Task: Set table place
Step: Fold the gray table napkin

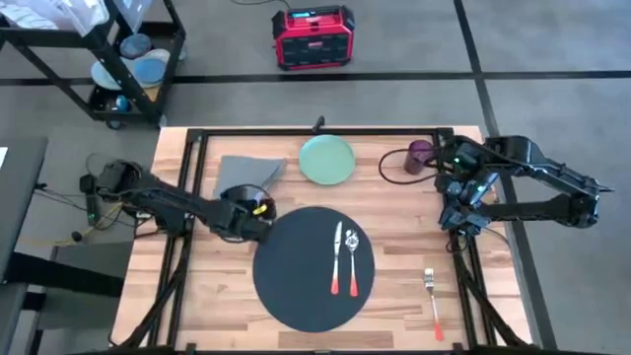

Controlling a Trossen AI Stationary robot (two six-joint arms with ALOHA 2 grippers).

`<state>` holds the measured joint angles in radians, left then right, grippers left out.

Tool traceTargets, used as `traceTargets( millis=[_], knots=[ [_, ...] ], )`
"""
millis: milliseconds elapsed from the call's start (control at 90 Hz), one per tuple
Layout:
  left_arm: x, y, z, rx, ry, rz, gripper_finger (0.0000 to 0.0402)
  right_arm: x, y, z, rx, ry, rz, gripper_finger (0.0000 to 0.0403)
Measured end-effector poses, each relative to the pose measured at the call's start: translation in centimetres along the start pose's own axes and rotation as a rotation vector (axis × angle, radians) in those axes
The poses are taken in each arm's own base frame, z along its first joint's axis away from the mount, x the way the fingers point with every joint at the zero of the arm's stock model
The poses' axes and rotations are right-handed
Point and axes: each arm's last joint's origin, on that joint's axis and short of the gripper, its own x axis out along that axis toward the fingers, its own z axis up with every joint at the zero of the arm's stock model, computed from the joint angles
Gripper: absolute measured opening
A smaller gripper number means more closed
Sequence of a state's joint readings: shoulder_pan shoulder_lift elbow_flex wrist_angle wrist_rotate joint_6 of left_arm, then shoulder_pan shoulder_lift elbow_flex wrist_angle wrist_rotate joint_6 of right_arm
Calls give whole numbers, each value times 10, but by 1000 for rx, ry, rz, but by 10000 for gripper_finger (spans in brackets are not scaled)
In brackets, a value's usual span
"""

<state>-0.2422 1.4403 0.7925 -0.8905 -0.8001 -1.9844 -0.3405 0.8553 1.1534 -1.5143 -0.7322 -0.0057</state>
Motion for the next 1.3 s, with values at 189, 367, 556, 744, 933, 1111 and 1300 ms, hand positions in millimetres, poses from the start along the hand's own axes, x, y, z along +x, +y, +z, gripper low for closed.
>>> traceTargets(
  millis=[189, 367, 556, 744, 933, 1111, 1300],
  knots=[
    [-7, 6, -1, -78, -42, -16, 0, 0, 0, 0, -20, 0, 0, 99],
    [-10, 6, 3, -105, -63, -44, 0, 0, 0, 0, -30, -1, 0, 99],
    [-25, 7, 30, -114, -131, -69, 0, 0, 0, 0, -30, -1, -8, 99],
    [-38, 19, 50, -100, -150, -61, 0, 0, 0, 0, -29, -1, -10, 99],
    [-23, 18, 33, -164, -118, -98, 0, 0, -1, 0, -29, 0, -28, 99],
    [-5, 8, 6, -281, -99, -189, 0, 0, -1, 0, -21, 0, -32, 99],
    [6, -4, -4, -373, -150, -257, 0, -1, 0, -2, -23, -2, -39, 99]
  ],
)
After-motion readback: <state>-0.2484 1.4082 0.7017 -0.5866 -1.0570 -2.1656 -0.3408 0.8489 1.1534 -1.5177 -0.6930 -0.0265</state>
